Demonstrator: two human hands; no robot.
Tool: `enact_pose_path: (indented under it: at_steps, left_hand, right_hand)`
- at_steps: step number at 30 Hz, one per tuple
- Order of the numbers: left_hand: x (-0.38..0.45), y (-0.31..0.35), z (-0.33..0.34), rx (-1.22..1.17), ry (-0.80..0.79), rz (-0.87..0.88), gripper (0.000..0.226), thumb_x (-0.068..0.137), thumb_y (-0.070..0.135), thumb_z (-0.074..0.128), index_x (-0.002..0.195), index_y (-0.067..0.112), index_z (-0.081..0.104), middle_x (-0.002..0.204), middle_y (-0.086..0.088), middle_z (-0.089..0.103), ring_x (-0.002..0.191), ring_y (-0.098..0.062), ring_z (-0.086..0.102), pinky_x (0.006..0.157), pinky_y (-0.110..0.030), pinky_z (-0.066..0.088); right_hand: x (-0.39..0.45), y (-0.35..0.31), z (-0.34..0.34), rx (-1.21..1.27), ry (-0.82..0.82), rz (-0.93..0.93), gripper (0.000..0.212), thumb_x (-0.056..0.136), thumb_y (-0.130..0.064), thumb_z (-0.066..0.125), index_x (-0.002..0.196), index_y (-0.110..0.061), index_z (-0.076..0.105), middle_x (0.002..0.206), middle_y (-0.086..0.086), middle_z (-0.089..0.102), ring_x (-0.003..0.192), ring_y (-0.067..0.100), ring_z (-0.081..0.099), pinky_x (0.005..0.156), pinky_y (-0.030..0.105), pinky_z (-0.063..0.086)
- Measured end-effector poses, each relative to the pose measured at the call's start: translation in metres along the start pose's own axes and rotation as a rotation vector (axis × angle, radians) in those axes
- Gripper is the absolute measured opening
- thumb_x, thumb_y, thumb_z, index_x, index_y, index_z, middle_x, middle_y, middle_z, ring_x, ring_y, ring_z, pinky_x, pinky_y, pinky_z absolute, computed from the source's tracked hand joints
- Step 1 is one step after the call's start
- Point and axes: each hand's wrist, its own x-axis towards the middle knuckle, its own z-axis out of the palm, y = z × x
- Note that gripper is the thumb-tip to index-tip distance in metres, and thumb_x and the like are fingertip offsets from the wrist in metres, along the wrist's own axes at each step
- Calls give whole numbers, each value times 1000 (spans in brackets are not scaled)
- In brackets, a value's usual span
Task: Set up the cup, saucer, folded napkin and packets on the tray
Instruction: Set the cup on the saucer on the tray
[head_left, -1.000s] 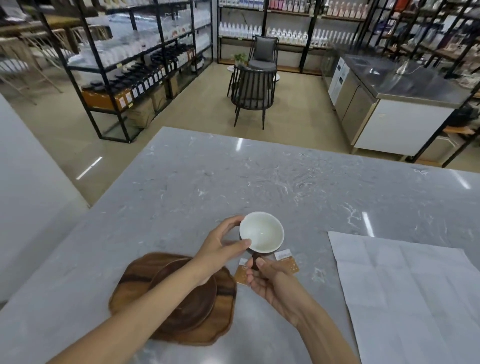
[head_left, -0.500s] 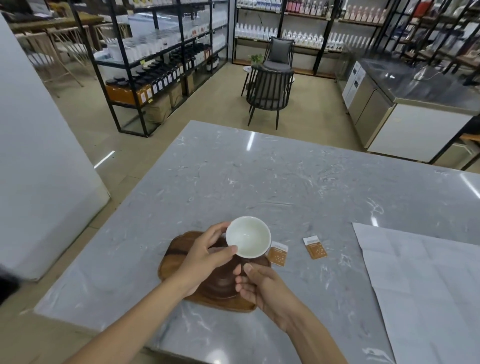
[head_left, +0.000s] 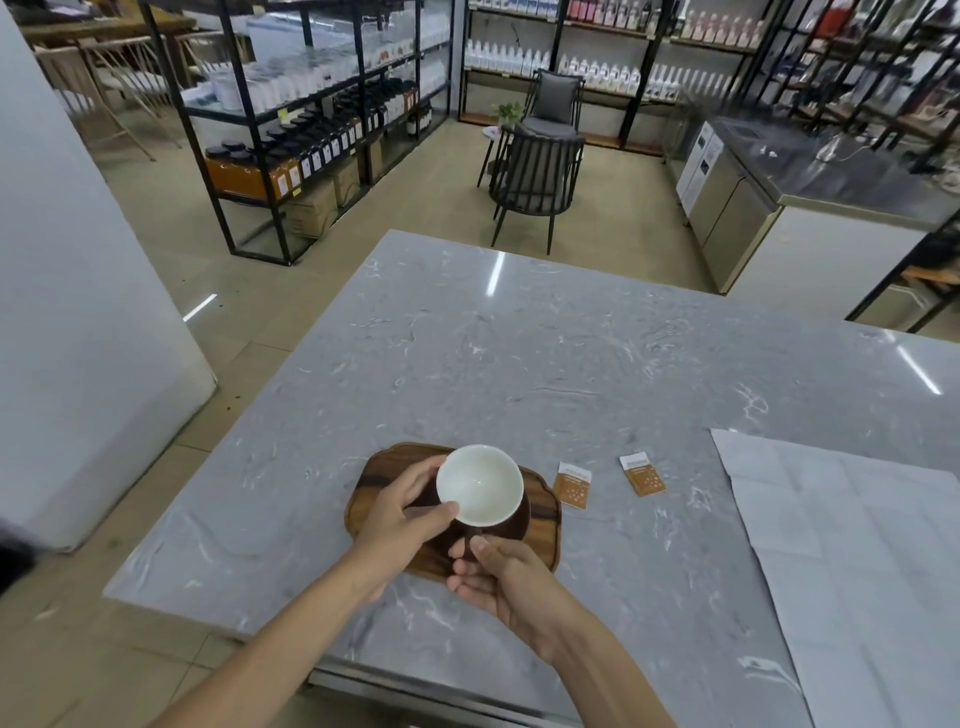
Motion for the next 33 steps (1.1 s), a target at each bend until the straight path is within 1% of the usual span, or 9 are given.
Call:
enact_pose_path:
  at_steps: [6, 9, 14, 19, 21, 23, 25, 27, 33]
  left_hand:
    - [-1, -5, -1, 35, 9, 4, 59, 88, 16, 75, 138, 41, 55, 145, 16, 57, 113, -10, 70, 102, -43, 56]
    - [-1, -8, 0, 35, 13, 18, 58, 89, 17, 75, 132, 52, 57, 140, 23, 60, 112, -5, 69, 101, -38, 56]
    - [0, -10, -2, 52, 24, 49, 57, 88, 15, 76, 126, 55, 61, 134, 26, 64, 126, 0, 59, 106, -29, 49]
    - [5, -8, -12, 125, 10, 43, 58, 87, 22, 78, 140, 32, 59, 137, 17, 65, 126, -2, 60, 112, -38, 47]
    - [8, -6, -15, 158, -14, 34, 58, 88, 22, 77, 142, 29, 57, 140, 14, 63, 128, -6, 60, 114, -41, 45]
    - [10, -5, -15, 165, -24, 28, 58, 90, 20, 75, 144, 27, 55, 142, 11, 62, 128, -10, 60, 115, -44, 44]
    - [10, -5, -14, 159, -20, 27, 59, 90, 19, 75, 144, 26, 55, 143, 9, 62, 128, -11, 61, 115, -44, 45]
    - [8, -7, -14, 151, -10, 25, 59, 90, 19, 75, 145, 27, 54, 143, 11, 61, 127, -8, 61, 114, -43, 46]
    - [7, -8, -15, 129, -44, 0, 59, 94, 21, 70, 148, 31, 49, 145, 11, 59, 134, -11, 55, 110, -45, 49]
  right_hand:
    - [0, 4, 2, -21, 23, 29, 34, 108, -25, 48, 110, -4, 74, 91, 12, 74, 94, 25, 76, 80, 28, 62]
    - [-2, 4, 1, -36, 17, 30, 35, 108, -28, 48, 113, -7, 75, 97, 12, 77, 98, 24, 76, 77, 27, 62]
    - [-6, 3, -2, -246, 67, -21, 35, 105, -44, 49, 116, -21, 73, 105, 5, 81, 99, 19, 77, 86, 32, 63]
    - [-11, -5, -27, -342, 334, -179, 41, 100, -44, 57, 86, -7, 70, 82, 12, 80, 71, 20, 77, 64, 28, 61]
    - [-10, -10, -36, -319, 446, -295, 34, 100, -38, 59, 85, -9, 67, 80, 10, 77, 69, 18, 73, 58, 22, 57]
    - [-7, -14, -41, -307, 485, -386, 17, 99, -34, 63, 101, -19, 70, 93, -1, 77, 85, 13, 73, 66, 19, 57]
    - [-3, -17, -41, -342, 404, -449, 25, 99, -31, 62, 125, -31, 67, 115, -11, 74, 106, 5, 70, 88, 22, 57]
    - [-1, -16, -37, -417, 311, -483, 35, 102, -26, 60, 135, -34, 62, 128, -16, 69, 117, 0, 64, 98, 23, 53]
    - [4, -4, -34, -445, 354, -526, 39, 100, -24, 64, 135, -38, 60, 129, -15, 68, 113, -5, 65, 94, 20, 55]
